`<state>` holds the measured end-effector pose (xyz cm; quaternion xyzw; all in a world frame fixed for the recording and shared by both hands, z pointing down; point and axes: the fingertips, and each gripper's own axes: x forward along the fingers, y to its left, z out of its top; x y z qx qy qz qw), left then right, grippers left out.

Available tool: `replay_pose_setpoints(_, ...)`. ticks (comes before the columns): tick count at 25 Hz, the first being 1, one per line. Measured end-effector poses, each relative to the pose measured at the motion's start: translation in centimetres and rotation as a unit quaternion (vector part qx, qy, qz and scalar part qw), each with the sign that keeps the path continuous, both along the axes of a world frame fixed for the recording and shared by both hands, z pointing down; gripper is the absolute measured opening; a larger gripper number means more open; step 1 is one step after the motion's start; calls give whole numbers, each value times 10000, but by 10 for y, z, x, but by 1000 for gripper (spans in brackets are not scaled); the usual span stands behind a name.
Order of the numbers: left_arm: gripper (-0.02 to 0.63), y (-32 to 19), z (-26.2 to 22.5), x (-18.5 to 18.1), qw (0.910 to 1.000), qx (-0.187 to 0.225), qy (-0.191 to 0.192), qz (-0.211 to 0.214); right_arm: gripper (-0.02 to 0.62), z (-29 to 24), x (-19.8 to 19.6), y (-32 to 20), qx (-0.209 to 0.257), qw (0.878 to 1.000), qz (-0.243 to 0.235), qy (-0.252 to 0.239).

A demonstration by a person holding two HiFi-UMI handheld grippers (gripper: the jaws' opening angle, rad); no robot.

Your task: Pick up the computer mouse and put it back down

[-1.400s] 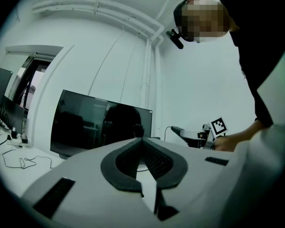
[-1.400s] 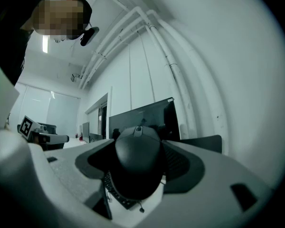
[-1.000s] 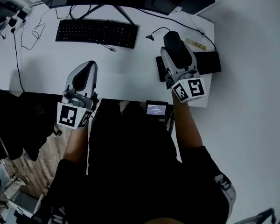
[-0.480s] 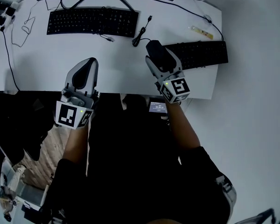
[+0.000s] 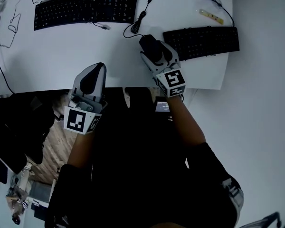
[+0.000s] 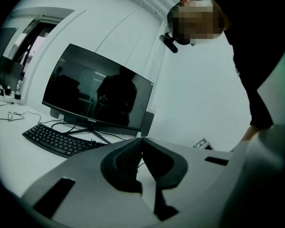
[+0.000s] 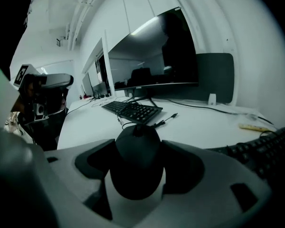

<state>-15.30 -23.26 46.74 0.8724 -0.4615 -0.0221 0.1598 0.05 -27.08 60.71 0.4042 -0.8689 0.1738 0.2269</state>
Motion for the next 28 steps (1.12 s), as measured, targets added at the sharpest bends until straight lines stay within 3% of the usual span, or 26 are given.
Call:
replay_pose_setpoints(5,-5,0,8,5,9998,-57,166,34,307,12,-6,5,-56,9983,-241,536)
replay_pose_setpoints(11,-5,1,17,5,9997,-152,169,-14,307,19,-12,10,-68,9958,-425,802)
replay_pose_setpoints(15,-5,3,19,6,9997,-213,157,9,308,26,-26,15,-123,9939,-615,905)
replay_pose_setpoints(28,-5,5,18,3,9993,-300,206,56,308,45,-32,18,-396,9912,-604,1112)
